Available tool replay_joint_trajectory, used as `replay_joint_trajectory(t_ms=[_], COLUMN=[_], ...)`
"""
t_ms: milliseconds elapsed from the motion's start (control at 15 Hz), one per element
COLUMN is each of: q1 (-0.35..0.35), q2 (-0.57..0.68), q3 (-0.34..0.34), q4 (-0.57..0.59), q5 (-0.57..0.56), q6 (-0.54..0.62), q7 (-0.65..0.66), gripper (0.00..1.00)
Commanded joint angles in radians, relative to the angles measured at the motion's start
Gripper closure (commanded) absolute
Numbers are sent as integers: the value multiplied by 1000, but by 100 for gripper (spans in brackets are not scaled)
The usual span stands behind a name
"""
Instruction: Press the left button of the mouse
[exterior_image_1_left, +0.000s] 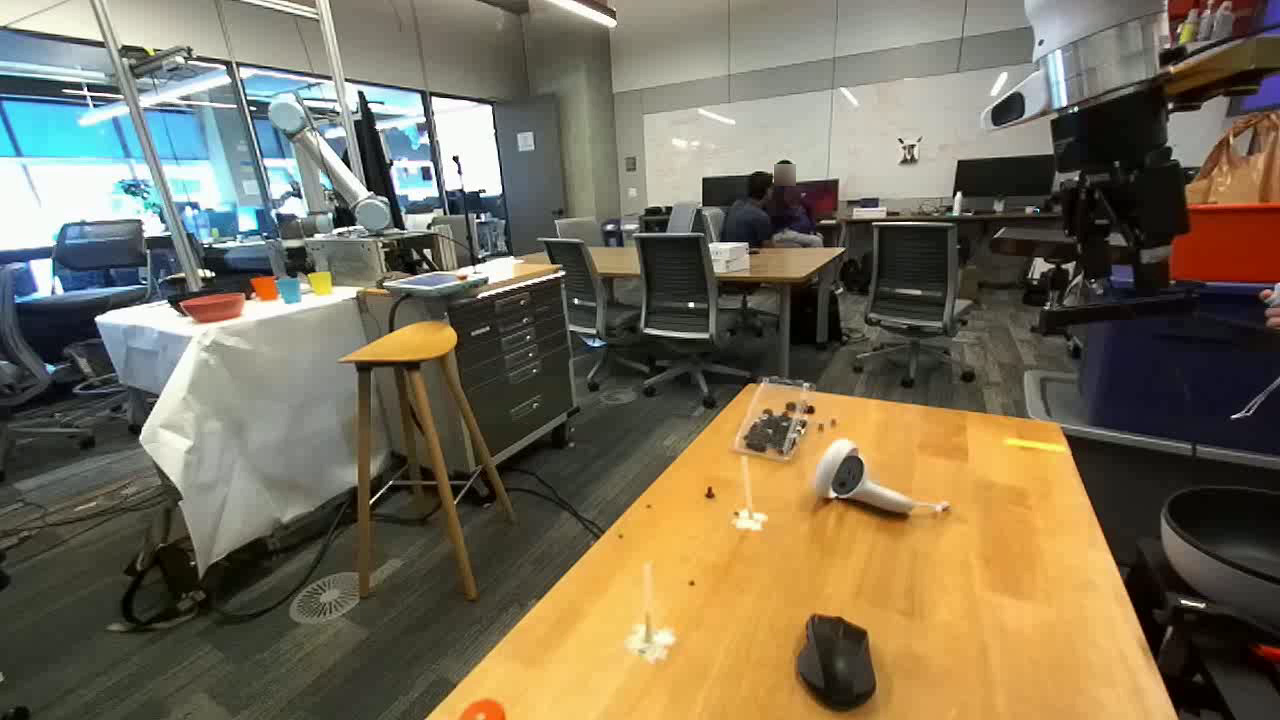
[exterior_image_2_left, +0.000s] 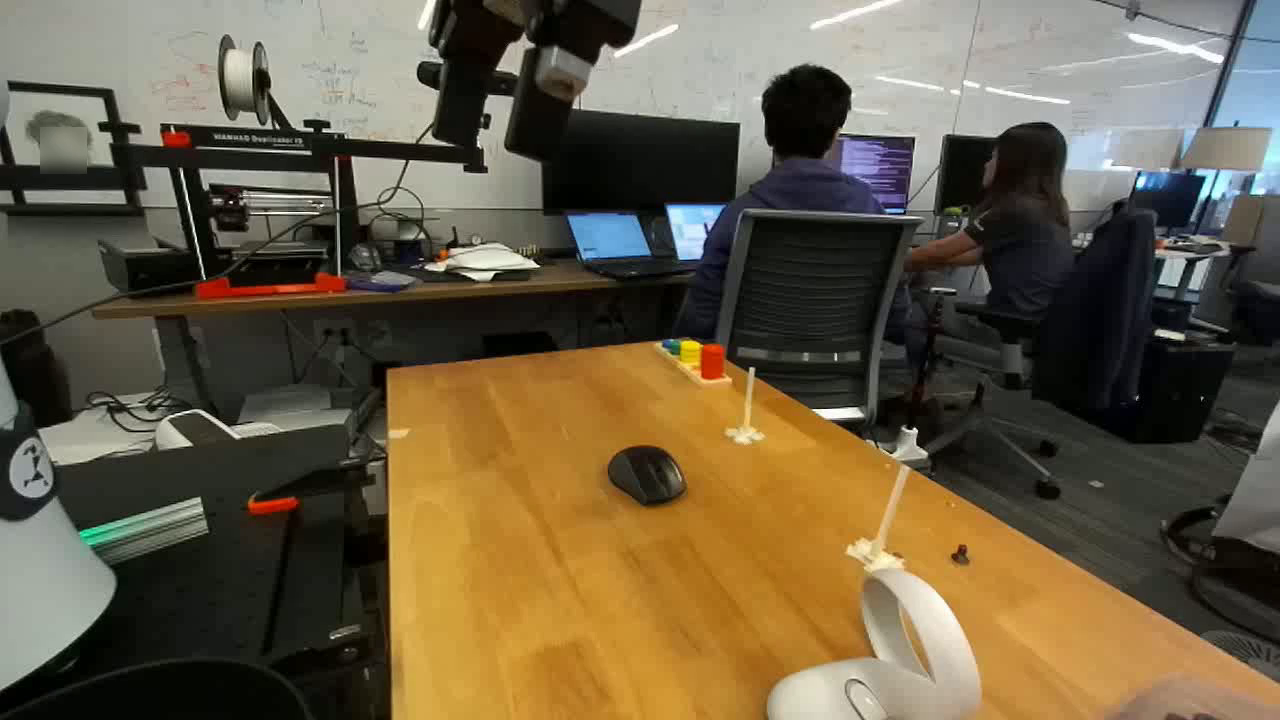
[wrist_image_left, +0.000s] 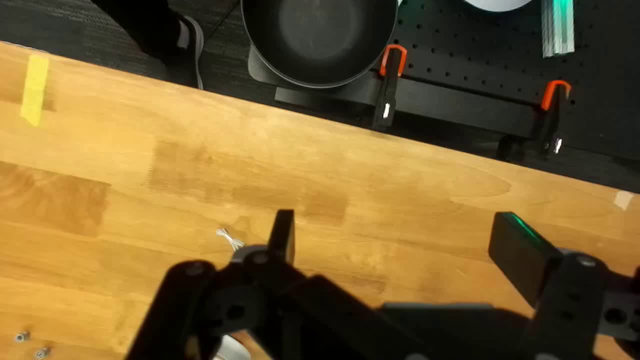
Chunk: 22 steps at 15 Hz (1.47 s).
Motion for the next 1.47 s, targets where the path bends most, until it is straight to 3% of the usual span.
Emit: replay_joint_trajectory(t_ms=[0,467,1067,1133,1200,1400], q1=[-5,7,134,142,148,155], q2=[1,18,168,201,233,328], q3=[5,12,158,175,192,231], q4=[2,17,89,100,109,138], q5=[2,21,176,185,182,170], q6=[1,36,318,348,378,465], q7=[-2,11,96,115,134,188], gripper=[0,0,0,25,26,51])
